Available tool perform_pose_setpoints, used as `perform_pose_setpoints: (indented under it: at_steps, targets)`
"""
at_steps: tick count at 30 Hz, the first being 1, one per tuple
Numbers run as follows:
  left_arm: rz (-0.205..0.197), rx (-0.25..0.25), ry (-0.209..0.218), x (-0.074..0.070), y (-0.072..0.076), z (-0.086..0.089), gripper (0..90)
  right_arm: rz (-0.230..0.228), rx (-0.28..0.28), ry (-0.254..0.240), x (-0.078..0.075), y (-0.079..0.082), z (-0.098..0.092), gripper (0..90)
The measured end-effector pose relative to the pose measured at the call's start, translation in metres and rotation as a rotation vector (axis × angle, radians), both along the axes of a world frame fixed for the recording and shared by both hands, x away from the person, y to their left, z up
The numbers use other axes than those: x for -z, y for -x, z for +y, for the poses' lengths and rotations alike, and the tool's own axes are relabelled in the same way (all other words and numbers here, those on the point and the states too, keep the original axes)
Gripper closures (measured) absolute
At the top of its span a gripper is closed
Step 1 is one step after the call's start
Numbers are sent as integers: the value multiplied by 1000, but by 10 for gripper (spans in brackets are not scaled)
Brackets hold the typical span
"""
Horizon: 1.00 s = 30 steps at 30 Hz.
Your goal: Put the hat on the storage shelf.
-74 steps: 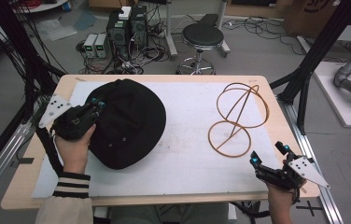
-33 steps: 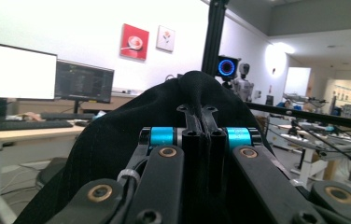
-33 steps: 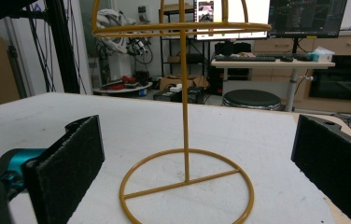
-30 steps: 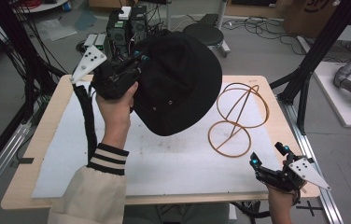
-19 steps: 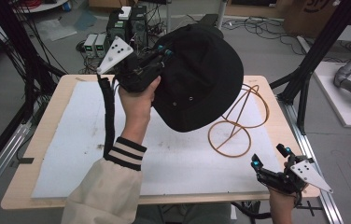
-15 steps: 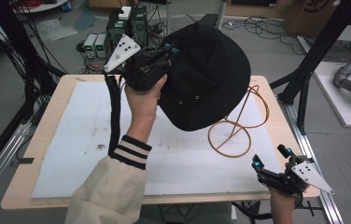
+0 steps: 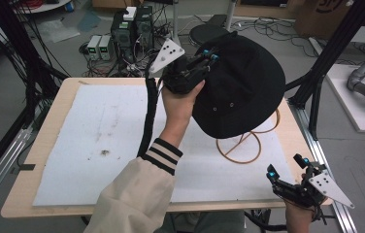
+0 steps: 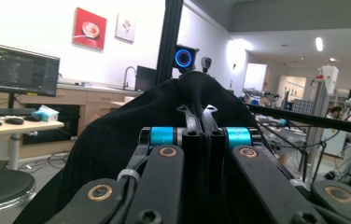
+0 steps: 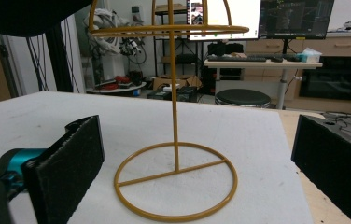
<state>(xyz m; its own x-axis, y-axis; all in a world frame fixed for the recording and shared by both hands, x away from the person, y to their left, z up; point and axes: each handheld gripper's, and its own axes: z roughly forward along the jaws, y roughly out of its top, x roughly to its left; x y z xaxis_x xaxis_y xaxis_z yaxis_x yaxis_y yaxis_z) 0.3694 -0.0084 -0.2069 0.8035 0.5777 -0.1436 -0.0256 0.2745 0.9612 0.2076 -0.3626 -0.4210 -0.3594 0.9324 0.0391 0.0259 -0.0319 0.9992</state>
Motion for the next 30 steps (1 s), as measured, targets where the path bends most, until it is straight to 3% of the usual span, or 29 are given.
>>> perform_pose_setpoints:
  at_steps: [4, 6, 10, 15, 23, 30]
  targets:
    - [-15, 7, -57, -6, -1, -17, 887, -1, 5, 4, 0, 2, -2, 21]
    - [-30, 16, -65, -8, 0, -27, 887, -1, 9, 3, 0, 4, -3, 21]
    - [3, 37, -78, -3, -6, -43, 887, 2, 12, -1, 0, 6, -5, 21]
    - [31, 17, -120, 7, -14, -58, 887, -4, 13, 0, -1, 8, -6, 21]
    - [114, 6, -127, 17, -34, -62, 885, -1, 5, 6, 0, 7, -6, 21]
    - [111, 27, -155, 20, -29, -76, 879, -2, 4, 14, 0, 6, -5, 21]
